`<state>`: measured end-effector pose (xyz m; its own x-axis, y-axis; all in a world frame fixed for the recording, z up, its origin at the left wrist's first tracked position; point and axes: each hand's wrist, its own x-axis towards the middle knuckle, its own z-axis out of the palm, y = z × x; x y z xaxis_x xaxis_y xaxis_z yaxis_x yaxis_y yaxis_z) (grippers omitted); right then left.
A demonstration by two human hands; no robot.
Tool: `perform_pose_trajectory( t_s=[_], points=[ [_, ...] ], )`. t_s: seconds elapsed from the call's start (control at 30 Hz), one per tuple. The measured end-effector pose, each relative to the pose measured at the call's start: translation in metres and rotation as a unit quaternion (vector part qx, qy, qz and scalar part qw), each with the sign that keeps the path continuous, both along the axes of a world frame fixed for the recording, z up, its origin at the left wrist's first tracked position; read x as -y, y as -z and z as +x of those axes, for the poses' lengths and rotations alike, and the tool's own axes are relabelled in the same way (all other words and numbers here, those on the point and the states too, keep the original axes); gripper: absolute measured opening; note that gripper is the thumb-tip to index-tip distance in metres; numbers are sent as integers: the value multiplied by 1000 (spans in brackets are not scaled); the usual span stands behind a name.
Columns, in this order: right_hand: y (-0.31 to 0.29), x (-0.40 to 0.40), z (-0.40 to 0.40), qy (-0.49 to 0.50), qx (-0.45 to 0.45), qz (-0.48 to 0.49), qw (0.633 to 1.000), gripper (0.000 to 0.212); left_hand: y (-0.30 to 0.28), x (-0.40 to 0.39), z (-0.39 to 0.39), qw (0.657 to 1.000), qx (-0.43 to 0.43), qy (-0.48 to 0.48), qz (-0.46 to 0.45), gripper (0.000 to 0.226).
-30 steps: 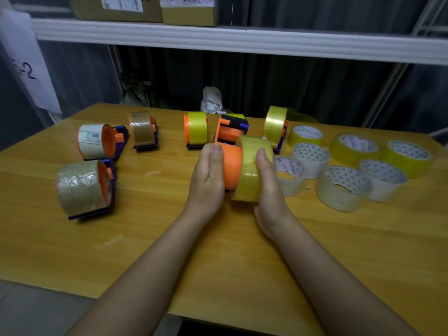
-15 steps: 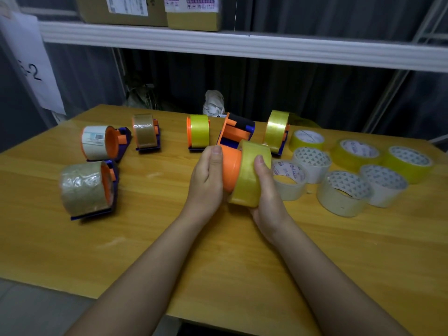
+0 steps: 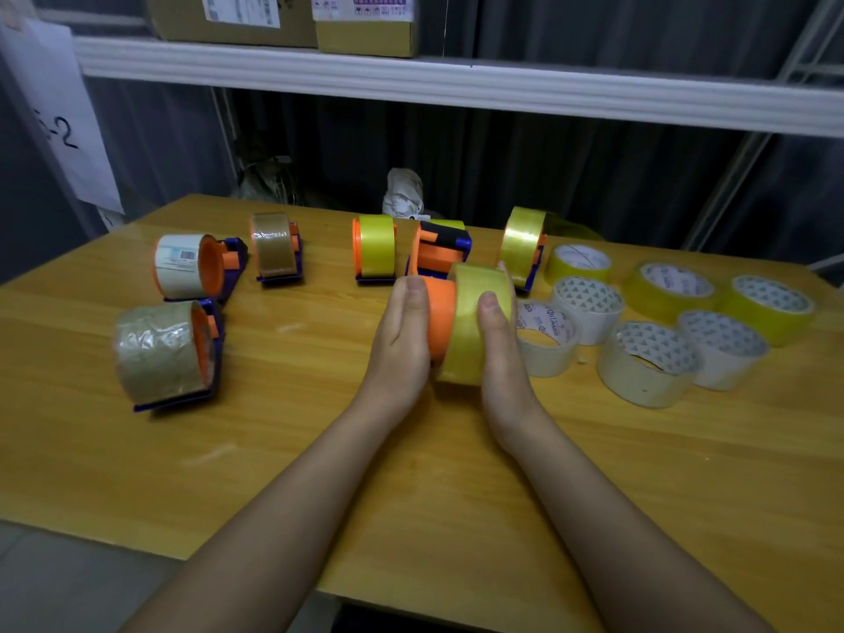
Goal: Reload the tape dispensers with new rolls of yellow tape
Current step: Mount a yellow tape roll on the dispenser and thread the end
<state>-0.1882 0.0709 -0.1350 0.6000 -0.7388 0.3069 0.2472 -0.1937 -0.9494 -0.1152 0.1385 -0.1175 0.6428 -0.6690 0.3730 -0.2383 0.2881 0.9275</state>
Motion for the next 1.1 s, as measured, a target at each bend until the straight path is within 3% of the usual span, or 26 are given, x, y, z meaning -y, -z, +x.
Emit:
perform_pose_trajectory(
  t_s=[0.1,0.27,0.4,0.47,0.6,0.73,0.87,1.0,1.1],
  points=[
    [0,1,-1,-19,-1,26,999,95,3,-1,-1,1000,27,3,-3,28],
    [-5,0,-4,-19,9,57,998,88,5,-2,-2,995,96,-16,6,39],
    [-15,-2,-9,-70,32,163,984,46,6,-2,-3,980,196,-24,35,42],
    [-14,-2,-9,-88,41,169,981,48,7,-1,-2,983,183,-12,33,44],
    [-10,4,-7,-133,42,165,976,75,9,0,2,992,120,12,31,40],
    [1,17,-11,-150,-7,32,988,94,4,4,5,1000,5,20,15,31],
    [1,20,-15,-151,-53,-14,987,94,-3,0,11,997,-68,6,24,31],
    [0,14,-17,-126,-95,-38,987,82,-4,-3,11,997,-72,15,24,36],
    [-3,12,-19,-103,-101,-35,989,81,-4,-2,9,995,-88,41,27,66]
  ],
)
